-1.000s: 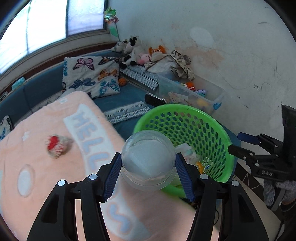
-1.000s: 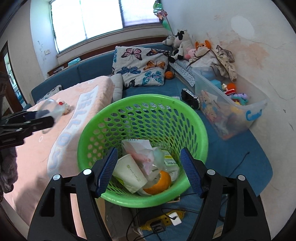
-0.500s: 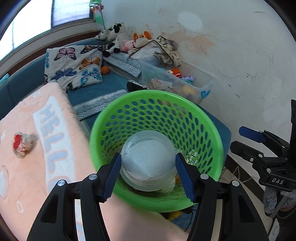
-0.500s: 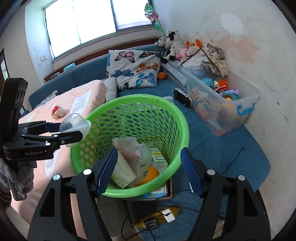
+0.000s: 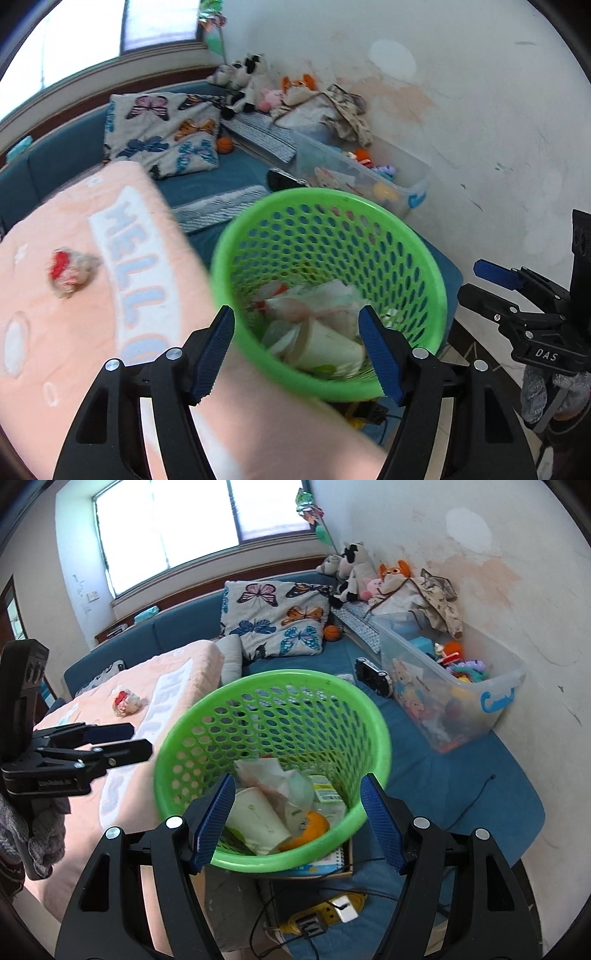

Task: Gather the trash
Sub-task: 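Drop the clear lid into the green basket with the left tool, then move both tools back over the table toward the wrapper and clear dish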

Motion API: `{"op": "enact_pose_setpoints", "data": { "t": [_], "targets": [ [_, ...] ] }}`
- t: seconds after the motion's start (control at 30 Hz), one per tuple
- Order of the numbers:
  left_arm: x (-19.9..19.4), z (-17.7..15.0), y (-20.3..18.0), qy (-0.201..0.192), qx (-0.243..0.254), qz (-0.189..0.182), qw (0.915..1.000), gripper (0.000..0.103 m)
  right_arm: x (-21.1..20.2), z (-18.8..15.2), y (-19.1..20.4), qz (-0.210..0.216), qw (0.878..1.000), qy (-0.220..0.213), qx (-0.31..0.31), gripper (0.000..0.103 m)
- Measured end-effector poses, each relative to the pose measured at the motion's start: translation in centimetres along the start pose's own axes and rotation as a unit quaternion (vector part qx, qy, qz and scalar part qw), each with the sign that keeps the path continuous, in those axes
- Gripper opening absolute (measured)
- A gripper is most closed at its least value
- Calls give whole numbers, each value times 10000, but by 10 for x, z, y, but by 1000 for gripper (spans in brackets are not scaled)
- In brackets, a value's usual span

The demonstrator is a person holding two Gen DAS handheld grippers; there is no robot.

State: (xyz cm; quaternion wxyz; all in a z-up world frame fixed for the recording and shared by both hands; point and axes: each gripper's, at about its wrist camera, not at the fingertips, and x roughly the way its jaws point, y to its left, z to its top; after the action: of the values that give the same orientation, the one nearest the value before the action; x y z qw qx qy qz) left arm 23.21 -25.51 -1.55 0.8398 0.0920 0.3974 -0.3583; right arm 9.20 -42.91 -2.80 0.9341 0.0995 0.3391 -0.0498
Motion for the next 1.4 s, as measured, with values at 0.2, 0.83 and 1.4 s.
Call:
{"op": "enact_pose_setpoints", "data": {
  "t": [0.2,0.83,1.4],
  "targets": [
    [-30,-14,34,-122,-129,386,9991,67,6,6,28,190,9996,-3,-209,71],
    [-102,-60,154,-294,-879,1361,9863,67,45,31,138,914,9914,130,-931,72],
    [-125,-99,242,-126,-1422,1957,9702,67,119,55,239,1372,9756,488,-1646,76]
  ]
}}
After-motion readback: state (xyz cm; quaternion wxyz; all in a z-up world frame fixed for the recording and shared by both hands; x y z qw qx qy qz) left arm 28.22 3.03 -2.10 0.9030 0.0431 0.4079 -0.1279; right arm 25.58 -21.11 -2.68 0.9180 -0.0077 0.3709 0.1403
